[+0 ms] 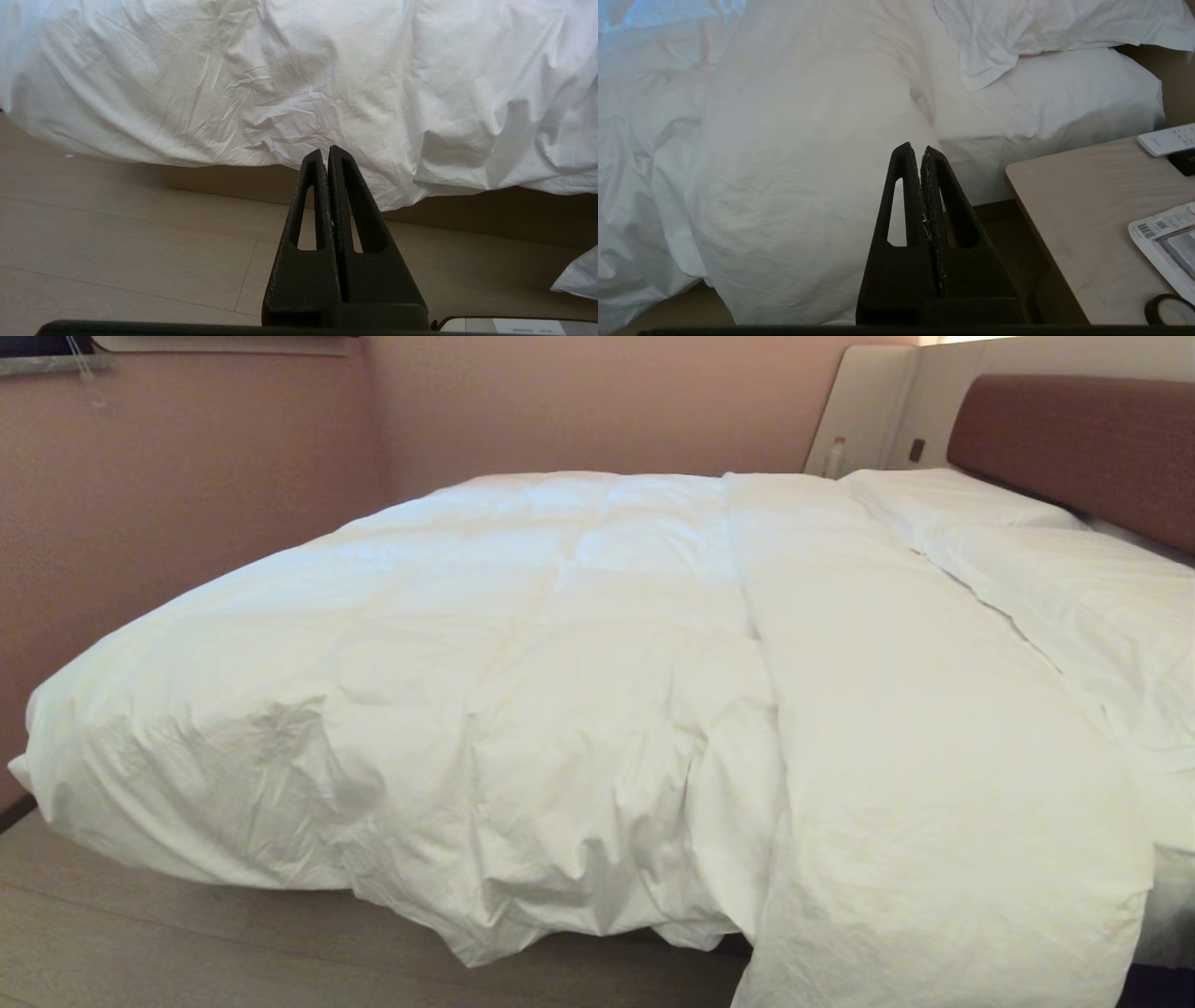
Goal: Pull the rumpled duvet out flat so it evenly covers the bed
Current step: Flatten the corners of the folded blanket
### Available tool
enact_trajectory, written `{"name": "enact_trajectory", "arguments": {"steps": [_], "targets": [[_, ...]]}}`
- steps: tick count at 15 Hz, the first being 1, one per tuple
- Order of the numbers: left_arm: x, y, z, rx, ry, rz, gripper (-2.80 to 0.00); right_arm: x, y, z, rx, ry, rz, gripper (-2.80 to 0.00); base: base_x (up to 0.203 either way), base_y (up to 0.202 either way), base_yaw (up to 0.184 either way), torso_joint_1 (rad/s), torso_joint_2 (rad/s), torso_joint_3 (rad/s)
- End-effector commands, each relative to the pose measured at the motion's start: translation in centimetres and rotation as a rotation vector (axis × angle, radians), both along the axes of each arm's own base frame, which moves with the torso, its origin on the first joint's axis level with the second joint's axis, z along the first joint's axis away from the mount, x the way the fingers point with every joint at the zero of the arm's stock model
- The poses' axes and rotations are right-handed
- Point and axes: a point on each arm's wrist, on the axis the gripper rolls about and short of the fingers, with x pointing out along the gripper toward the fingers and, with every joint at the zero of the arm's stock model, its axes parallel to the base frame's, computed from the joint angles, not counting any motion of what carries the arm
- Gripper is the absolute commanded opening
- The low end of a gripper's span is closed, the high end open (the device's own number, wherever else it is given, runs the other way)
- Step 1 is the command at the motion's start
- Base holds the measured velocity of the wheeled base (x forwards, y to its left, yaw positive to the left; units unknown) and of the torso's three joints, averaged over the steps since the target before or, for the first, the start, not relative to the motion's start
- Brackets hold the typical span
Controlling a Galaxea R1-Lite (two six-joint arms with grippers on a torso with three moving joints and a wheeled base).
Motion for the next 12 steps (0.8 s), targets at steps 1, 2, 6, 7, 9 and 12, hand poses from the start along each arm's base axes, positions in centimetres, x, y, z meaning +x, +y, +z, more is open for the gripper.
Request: {"name": "enact_trajectory", "arguments": {"steps": [1,2,6,7,9,12], "targets": [[0.0,0.0,0.0,-0.001,0.000,0.000,-2.80,-0.7,0.0,-0.7,-0.001,-0.010,-0.001,-2.80,0.000,0.000,0.000,0.000,0.00,0.000],[0.0,0.0,0.0,-0.001,0.000,0.000,-2.80,-0.8,0.0,-1.4,-0.001,-0.004,-0.002,-2.80,0.000,0.000,0.000,0.000,0.00,0.000],[0.0,0.0,0.0,-0.001,0.000,0.000,-2.80,-1.4,0.0,-2.3,-0.002,-0.011,-0.005,-2.80,0.000,0.000,0.000,0.000,0.00,0.000],[0.0,0.0,0.0,-0.001,0.000,0.000,-2.80,-2.0,0.0,-2.7,-0.002,-0.030,-0.005,-2.80,0.000,0.000,0.000,0.000,0.00,0.000],[0.0,0.0,0.0,-0.001,0.000,0.000,-2.80,-2.4,0.0,-3.2,-0.003,-0.034,-0.006,-2.80,0.000,0.000,0.000,0.000,0.00,0.000],[0.0,0.0,0.0,-0.001,0.000,0.000,-2.80,-4.0,0.0,-5.4,-0.018,-0.077,-0.009,-2.80,0.000,0.000,0.000,0.000,0.00,0.000]]}}
